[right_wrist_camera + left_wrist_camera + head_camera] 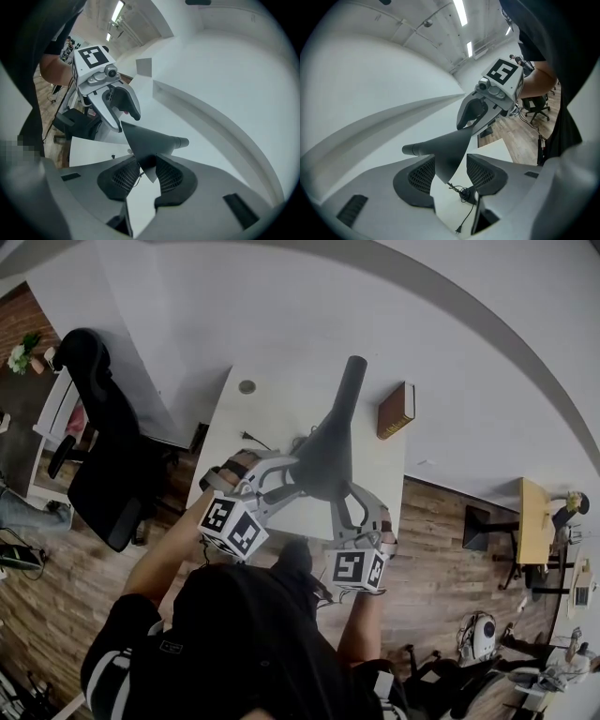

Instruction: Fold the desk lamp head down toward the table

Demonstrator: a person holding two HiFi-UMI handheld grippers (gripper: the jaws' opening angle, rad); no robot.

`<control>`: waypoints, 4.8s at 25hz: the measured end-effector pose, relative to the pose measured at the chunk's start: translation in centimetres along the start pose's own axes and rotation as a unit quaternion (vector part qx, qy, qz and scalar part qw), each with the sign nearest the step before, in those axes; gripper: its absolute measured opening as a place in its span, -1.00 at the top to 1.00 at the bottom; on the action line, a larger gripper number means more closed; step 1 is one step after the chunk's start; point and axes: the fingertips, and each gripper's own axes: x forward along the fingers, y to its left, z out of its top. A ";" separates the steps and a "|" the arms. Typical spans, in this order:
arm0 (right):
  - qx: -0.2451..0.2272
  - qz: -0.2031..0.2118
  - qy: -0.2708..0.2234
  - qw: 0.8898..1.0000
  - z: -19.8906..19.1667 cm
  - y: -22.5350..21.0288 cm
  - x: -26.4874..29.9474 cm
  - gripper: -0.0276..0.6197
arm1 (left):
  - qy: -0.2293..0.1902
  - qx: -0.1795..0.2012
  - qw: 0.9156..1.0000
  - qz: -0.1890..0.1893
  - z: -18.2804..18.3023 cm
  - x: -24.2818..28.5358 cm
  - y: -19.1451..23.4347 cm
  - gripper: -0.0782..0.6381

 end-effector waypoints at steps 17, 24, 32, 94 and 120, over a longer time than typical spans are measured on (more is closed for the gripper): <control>-0.011 0.000 0.008 1.000 -0.4 0.3 0.3 0.54 | 0.036 0.044 0.998 0.004 -0.8 1.7 -0.3 0.36; -0.017 -0.004 0.007 1.000 -1.0 1.0 1.0 0.52 | 0.029 0.058 0.998 0.022 -1.8 1.9 -0.7 0.37; -0.063 -0.018 0.016 0.998 -2.9 2.1 2.1 0.49 | 0.035 0.094 0.993 0.054 -3.3 3.0 -1.5 0.37; -0.181 -0.115 0.031 0.976 -10.0 5.0 8.1 0.42 | 0.067 0.221 0.950 0.209 -10.7 8.7 -3.5 0.37; -0.188 -0.120 0.030 0.974 -11.5 5.2 10.1 0.37 | 0.066 0.229 0.941 0.242 -12.5 10.5 -3.2 0.35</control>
